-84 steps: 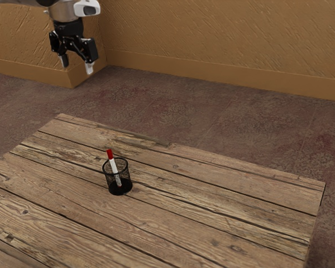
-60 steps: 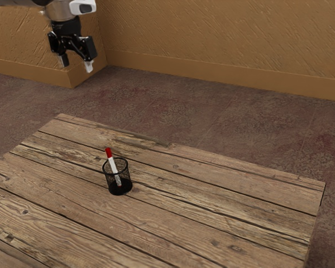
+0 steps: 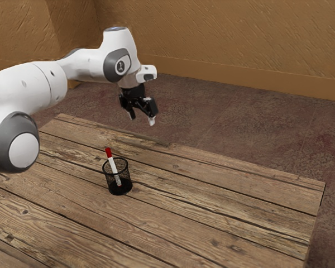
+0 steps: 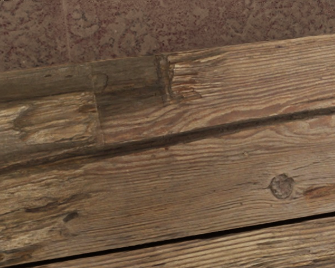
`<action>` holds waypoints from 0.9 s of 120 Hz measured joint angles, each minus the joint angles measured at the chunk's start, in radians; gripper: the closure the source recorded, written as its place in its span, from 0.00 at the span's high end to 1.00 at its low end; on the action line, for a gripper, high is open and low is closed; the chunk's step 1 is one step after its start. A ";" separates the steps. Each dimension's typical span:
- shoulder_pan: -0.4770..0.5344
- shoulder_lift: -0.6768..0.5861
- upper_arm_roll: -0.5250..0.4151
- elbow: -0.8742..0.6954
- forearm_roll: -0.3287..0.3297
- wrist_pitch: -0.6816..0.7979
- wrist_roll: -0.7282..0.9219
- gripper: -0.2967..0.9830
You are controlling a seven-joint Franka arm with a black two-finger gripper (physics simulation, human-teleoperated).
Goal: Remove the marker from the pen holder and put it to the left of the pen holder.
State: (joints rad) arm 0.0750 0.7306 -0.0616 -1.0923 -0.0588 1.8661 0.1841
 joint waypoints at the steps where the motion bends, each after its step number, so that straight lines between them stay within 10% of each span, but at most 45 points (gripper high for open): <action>1: 0.002 0.007 0.000 0.002 -0.005 0.005 0.001 0.77; 70: 0.049 0.121 0.081 0.115 0.025 -0.417 0.063 0.77; 108: 0.060 0.120 0.088 0.114 -0.060 -0.518 0.073 0.77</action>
State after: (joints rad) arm 0.1351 0.8502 0.0265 -0.9785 -0.1190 1.3481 0.2569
